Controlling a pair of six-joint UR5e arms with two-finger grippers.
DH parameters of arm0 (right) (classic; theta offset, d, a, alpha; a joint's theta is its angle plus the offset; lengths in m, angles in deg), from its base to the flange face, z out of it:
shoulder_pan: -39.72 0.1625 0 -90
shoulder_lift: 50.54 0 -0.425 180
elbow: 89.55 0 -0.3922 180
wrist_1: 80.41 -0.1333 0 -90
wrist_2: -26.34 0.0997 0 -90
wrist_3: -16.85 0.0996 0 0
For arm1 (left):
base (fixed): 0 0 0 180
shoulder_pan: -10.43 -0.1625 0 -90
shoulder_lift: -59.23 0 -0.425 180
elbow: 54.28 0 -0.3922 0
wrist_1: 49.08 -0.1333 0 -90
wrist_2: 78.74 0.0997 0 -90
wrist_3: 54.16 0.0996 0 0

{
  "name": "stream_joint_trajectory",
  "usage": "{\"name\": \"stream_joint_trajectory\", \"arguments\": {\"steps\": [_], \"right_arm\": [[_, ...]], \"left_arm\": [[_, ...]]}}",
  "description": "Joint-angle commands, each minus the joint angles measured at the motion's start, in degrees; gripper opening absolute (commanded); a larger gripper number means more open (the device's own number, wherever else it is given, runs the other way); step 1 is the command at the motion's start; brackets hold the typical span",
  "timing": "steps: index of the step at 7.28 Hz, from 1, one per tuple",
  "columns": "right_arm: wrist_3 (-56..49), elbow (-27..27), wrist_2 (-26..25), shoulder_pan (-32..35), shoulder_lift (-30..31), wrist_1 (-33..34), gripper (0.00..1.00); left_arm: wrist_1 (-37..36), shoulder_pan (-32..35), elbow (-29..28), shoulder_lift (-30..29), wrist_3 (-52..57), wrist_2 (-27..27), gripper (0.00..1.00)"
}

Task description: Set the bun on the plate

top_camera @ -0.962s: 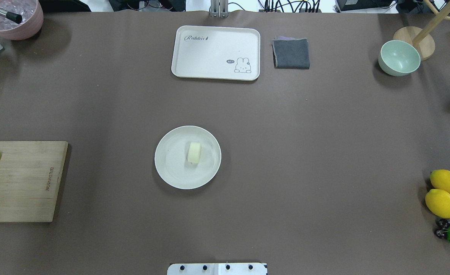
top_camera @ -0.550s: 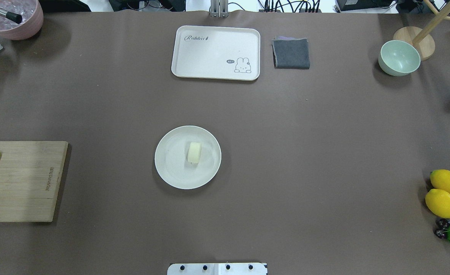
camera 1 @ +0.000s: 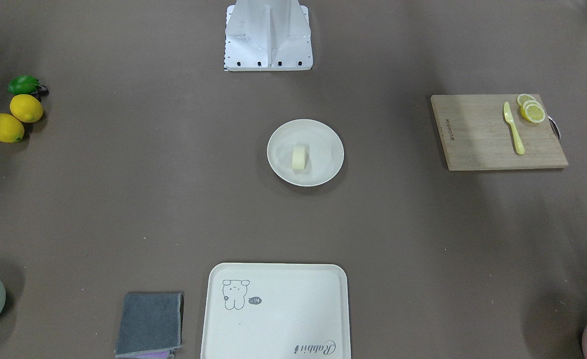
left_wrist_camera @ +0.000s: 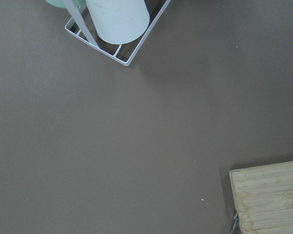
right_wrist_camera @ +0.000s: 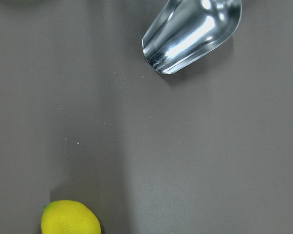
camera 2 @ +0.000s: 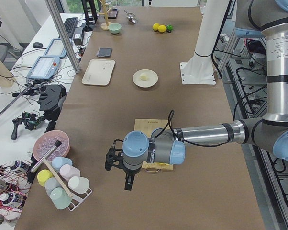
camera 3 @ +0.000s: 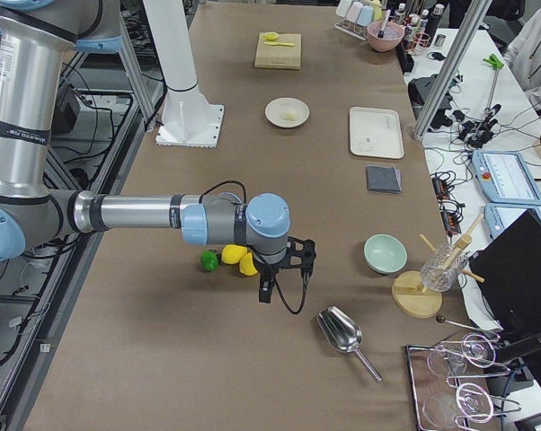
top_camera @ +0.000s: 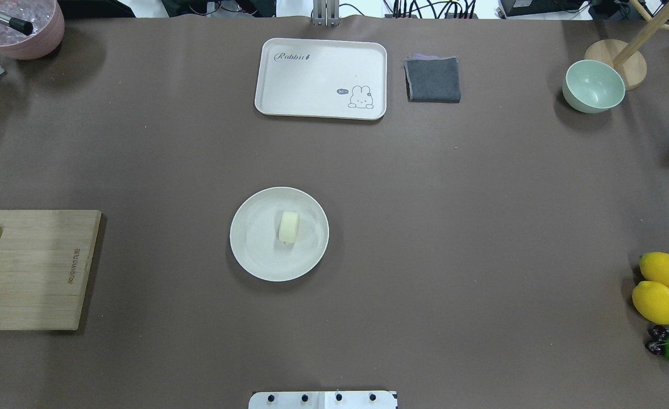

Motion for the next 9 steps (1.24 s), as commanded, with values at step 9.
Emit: {"name": "stream_joint_trajectory", "arguments": {"steps": [9], "right_arm": [[0.2,0.0,0.3,-0.1,-0.5,-0.1,1.0]], "left_arm": [[-7.0,-0.2,2.8,-0.3,0.1,-0.1,0.98]]}}
